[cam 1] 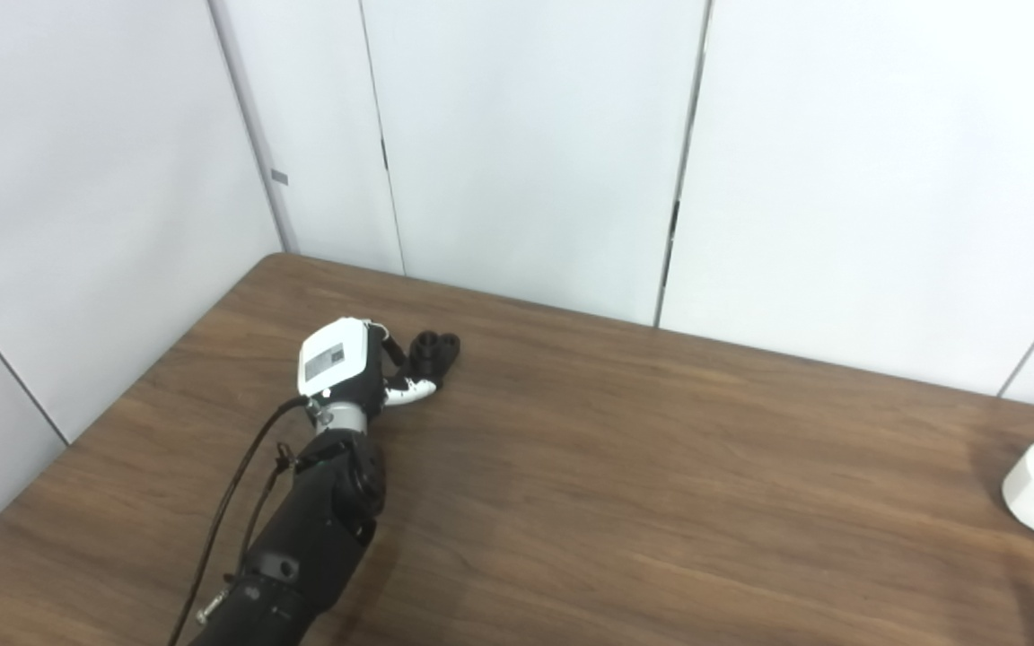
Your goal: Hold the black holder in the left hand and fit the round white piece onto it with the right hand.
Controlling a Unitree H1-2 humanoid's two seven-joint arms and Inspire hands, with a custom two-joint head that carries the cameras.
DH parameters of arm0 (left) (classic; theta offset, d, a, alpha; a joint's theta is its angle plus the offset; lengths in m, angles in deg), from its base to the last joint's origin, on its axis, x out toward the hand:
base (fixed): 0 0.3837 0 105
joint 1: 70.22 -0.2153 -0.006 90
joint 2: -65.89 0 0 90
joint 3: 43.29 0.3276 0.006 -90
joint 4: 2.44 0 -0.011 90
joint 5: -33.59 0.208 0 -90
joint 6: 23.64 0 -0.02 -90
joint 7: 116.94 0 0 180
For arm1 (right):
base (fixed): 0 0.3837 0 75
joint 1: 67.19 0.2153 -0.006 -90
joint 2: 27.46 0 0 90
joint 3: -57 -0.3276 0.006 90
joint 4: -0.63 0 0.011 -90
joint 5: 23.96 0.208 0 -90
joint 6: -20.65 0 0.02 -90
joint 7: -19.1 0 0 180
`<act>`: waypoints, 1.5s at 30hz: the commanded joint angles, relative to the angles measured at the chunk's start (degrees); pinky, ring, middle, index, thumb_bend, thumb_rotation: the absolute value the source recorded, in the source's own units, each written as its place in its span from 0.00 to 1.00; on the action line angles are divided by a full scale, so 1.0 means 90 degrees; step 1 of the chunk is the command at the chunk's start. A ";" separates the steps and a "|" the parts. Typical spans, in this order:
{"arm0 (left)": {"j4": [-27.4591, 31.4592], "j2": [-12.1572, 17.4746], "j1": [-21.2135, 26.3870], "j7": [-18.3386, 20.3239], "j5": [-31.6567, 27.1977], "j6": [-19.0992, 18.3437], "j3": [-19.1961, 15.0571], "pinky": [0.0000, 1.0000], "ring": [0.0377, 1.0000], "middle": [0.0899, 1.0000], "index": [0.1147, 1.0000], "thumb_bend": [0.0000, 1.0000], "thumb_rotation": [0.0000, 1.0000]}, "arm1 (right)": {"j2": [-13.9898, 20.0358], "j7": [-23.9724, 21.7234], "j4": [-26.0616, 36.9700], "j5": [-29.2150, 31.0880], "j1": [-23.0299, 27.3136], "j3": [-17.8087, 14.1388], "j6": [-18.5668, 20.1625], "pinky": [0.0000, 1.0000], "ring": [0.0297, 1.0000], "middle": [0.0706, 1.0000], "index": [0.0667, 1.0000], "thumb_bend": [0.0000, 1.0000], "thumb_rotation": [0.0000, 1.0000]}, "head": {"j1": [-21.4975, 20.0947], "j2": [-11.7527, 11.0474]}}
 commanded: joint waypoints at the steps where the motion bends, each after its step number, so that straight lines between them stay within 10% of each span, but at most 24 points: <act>1: 0.0158 0.0052 0.0072 -0.0173 -0.0094 0.0157 -0.0063 0.92 0.93 0.82 0.42 0.51 0.05 | -0.0225 0.0032 -0.0332 0.0015 -0.0362 0.0134 -0.0032 1.00 1.00 1.00 1.00 0.60 1.00 | 0.0003 0.0005; 25: 0.2300 -0.0266 -0.1369 0.0765 -0.0695 0.0510 0.0423 0.80 0.89 0.81 0.42 0.51 0.05 | -0.0324 0.0126 -0.0286 -0.0258 -0.0337 0.0225 -0.0123 1.00 1.00 1.00 1.00 0.65 1.00 | -0.0523 0.0216; 45: 0.3642 -0.0627 -0.2451 0.1346 -0.0604 0.1214 0.1155 0.82 0.90 0.81 0.42 0.51 0.05 | -0.0509 0.0334 0.0330 -0.0686 -0.0441 0.0432 0.0274 1.00 1.00 0.99 1.00 0.63 1.00 | -0.1553 0.0869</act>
